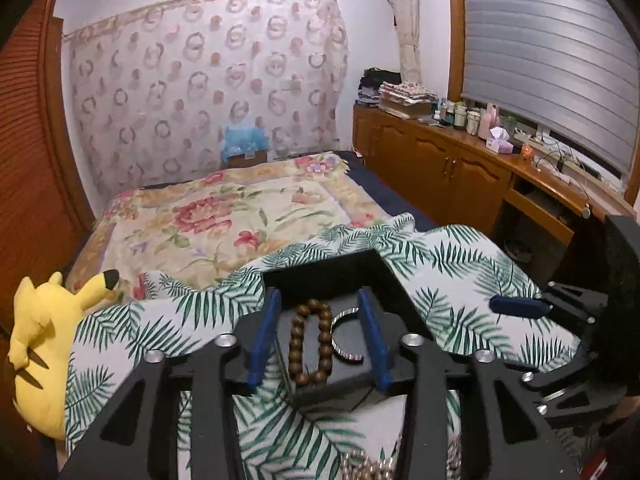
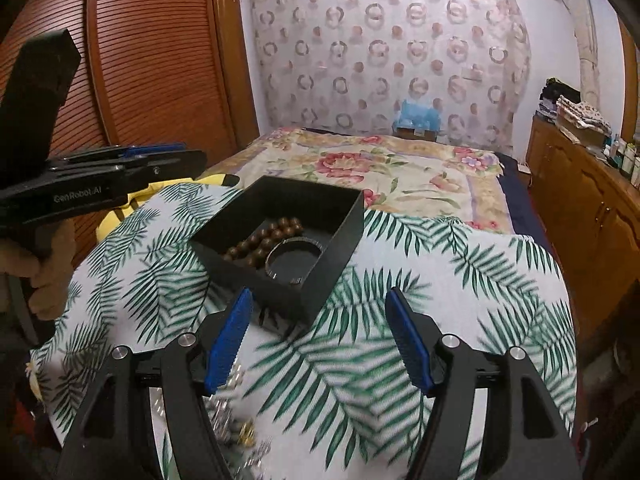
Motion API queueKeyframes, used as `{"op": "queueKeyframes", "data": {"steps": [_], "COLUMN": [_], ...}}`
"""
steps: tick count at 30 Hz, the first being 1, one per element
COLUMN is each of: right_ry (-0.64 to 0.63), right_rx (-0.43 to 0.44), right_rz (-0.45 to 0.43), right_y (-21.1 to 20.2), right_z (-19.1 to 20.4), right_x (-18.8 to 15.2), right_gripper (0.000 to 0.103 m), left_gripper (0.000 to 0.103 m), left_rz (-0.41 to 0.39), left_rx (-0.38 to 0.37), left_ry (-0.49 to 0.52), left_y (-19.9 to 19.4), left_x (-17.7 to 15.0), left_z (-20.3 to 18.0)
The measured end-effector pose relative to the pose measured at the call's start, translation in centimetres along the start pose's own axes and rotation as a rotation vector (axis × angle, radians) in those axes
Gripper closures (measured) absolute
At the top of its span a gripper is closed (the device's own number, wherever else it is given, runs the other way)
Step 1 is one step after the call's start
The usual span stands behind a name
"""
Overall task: Organize jewelry
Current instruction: 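Open both tools to drop the bead bracelet and silver bangle into the box, then grasp the red string bracelet with left tool while right tool grasps a green pendant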
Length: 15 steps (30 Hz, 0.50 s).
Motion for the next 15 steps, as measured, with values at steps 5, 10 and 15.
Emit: {"op": "queueKeyframes", "data": {"steps": [5,10,15], "right_ry": [-0.008,-0.032,-0.057], "right_rx": [0.021,0.025,0.016], "right_rz": [0.000,0.029,0.051], "right_y": [-2.1,-3.3,-4.1], "right_z": [1.0,2.5,3.3], "right_x": [-2.4,-5.3,-7.6], "right_gripper": [0.032,0.032,0.034], "left_gripper": [0.050,0.043,0.041], "left_rz": [-0.002,0.005,0.025], "left_rx": [-0.011,-0.024,-0.048], "left_ry": [0.000,-0.007,-0.019], "left_y": [-1.9,-3.5,-4.7], "left_x": [-2.7,-5.7,-8.5], "left_z": [-0.4,-0.8,-1.6]}}
Point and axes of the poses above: each gripper's, at about its wrist camera, not at the fingertips, and y roughly the way its jaws point, z to its left, x to its top, the point moved 7 cm from there along y, roughly the way its jaws point, and after that the axes turned 8 degrees about -x, right-handed, at the moved point
